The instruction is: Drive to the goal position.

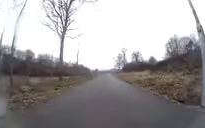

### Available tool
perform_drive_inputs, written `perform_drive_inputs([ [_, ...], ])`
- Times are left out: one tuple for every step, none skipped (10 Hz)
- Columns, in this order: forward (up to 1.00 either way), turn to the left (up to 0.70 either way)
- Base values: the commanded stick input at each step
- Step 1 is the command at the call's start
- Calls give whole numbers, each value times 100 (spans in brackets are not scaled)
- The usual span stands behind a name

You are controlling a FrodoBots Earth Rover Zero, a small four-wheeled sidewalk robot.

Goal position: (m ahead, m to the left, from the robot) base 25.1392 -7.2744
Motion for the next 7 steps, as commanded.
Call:
perform_drive_inputs([
  [70, 0],
  [70, 0],
  [70, 0],
  [70, 0],
  [70, 0],
  [70, 0],
  [70, 0],
])
